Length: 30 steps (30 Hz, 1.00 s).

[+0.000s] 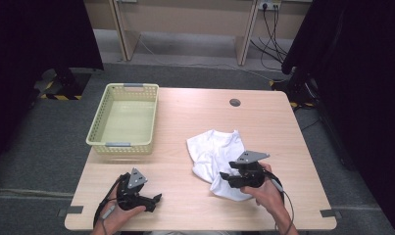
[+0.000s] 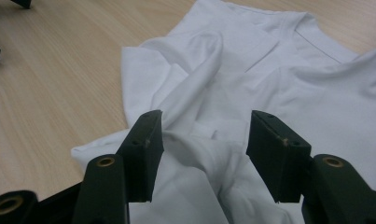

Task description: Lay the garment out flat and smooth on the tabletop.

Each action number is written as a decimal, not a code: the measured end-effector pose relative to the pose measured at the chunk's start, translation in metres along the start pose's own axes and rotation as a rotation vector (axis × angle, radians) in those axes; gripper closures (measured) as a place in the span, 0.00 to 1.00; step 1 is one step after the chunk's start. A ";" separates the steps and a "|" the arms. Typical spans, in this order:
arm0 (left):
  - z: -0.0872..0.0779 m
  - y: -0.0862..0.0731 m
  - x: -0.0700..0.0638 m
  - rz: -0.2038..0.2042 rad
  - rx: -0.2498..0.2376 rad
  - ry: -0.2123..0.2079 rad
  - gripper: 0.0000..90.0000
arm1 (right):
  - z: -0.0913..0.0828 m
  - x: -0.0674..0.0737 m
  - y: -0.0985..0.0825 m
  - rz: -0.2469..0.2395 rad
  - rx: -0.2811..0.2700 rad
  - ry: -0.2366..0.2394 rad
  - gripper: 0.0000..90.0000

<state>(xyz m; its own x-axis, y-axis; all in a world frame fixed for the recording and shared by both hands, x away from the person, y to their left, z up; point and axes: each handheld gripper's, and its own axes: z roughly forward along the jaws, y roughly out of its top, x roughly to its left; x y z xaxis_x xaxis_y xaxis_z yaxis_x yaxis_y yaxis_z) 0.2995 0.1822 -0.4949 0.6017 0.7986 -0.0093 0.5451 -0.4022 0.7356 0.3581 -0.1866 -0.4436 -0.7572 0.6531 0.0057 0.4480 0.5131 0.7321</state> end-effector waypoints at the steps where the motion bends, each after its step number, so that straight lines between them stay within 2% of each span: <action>1: 0.000 0.000 0.000 -0.002 0.000 -0.001 0.00 | 0.000 0.000 0.000 0.000 0.000 0.000 0.49; 5: 0.000 0.000 0.000 -0.002 0.000 -0.001 0.00 | 0.014 0.001 0.005 0.029 0.013 0.050 0.47; 8: 0.000 0.000 0.000 -0.002 0.000 -0.001 0.00 | 0.020 -0.001 0.012 0.039 0.007 0.048 0.47; 10: 0.000 0.000 0.000 -0.001 0.000 0.000 0.00 | 0.029 -0.003 0.017 0.059 0.022 0.072 0.47; 11: 0.000 0.000 0.000 -0.001 0.000 0.000 0.00 | 0.034 -0.004 0.018 0.066 0.035 0.081 0.48; 12: 0.000 0.000 0.000 -0.002 0.000 -0.001 0.00 | 0.039 -0.005 0.018 0.065 0.046 0.085 0.53; 15: 0.000 0.000 0.000 -0.002 0.000 -0.001 0.00 | 0.045 -0.004 0.016 0.017 0.045 0.111 0.77; 18: 0.000 0.000 0.000 -0.001 0.000 -0.001 0.00 | 0.037 0.004 0.017 -0.041 0.018 0.133 0.90; 23: 0.000 0.000 0.000 -0.002 0.000 -0.001 0.00 | 0.018 0.036 0.018 -0.152 -0.025 0.178 0.94; 27: 0.000 0.000 0.000 -0.002 0.000 -0.001 0.00 | 0.011 0.065 0.016 -0.238 -0.017 0.210 0.94; 28: 0.000 0.000 0.000 -0.002 0.000 0.000 0.00 | 0.009 0.070 0.016 -0.254 -0.010 0.221 0.93; 30: 0.000 0.000 0.000 -0.002 -0.001 0.000 0.00 | 0.005 0.075 0.016 -0.248 -0.011 0.225 0.87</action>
<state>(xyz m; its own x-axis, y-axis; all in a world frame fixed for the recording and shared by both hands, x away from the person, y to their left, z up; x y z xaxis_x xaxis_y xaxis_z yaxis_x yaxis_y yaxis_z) 0.2992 0.1823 -0.4950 0.6010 0.7991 -0.0107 0.5458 -0.4006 0.7359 0.3111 -0.1263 -0.4347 -0.9291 0.3691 -0.0243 0.2326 0.6340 0.7375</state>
